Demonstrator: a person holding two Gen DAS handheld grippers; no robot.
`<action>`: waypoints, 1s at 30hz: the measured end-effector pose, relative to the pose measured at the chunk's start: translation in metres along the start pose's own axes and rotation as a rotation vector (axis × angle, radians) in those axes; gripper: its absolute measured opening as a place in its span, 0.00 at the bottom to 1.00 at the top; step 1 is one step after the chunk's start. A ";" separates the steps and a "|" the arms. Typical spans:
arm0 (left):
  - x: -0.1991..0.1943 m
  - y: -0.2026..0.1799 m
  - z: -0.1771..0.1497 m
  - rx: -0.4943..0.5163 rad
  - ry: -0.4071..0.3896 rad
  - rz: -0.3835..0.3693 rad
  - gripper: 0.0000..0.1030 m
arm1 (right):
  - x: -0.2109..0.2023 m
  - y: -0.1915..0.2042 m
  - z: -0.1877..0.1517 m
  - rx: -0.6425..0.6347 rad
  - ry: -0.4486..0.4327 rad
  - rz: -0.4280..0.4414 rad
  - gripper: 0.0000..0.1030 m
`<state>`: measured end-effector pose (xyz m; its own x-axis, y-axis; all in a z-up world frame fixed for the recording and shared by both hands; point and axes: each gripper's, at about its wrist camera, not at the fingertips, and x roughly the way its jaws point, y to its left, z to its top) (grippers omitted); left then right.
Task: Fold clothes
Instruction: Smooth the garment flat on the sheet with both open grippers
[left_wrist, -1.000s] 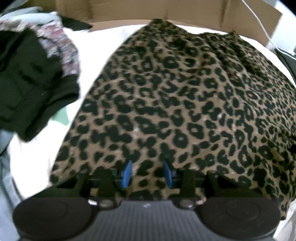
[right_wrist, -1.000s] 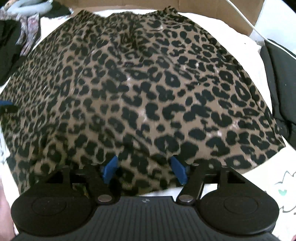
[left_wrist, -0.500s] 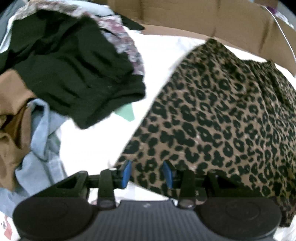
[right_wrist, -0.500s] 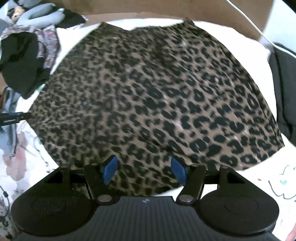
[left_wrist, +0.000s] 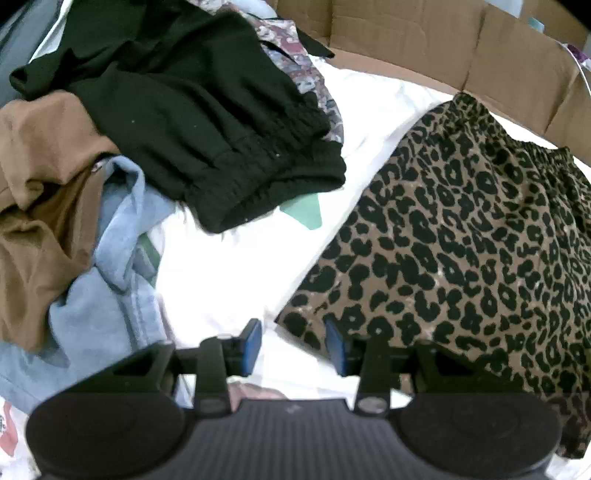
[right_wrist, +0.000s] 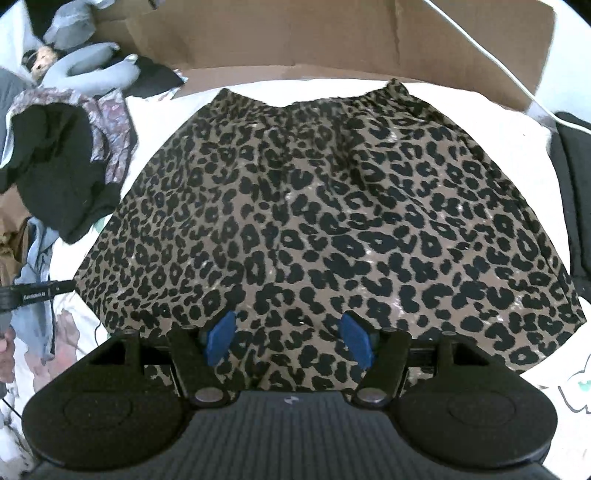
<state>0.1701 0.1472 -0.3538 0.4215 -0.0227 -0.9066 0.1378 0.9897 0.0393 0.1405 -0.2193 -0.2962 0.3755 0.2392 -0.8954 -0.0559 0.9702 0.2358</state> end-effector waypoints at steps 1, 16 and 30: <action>0.000 0.002 0.000 -0.016 -0.007 0.002 0.40 | 0.000 0.001 -0.002 -0.006 -0.002 0.004 0.68; 0.016 0.014 0.000 -0.168 -0.039 -0.054 0.38 | 0.015 0.042 -0.020 -0.096 0.014 0.086 0.67; 0.046 0.024 -0.014 -0.135 -0.068 -0.121 0.35 | 0.026 0.047 -0.030 -0.106 0.052 0.087 0.67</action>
<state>0.1803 0.1723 -0.4003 0.4692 -0.1474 -0.8707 0.0718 0.9891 -0.1287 0.1201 -0.1661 -0.3201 0.3165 0.3219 -0.8923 -0.1848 0.9436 0.2749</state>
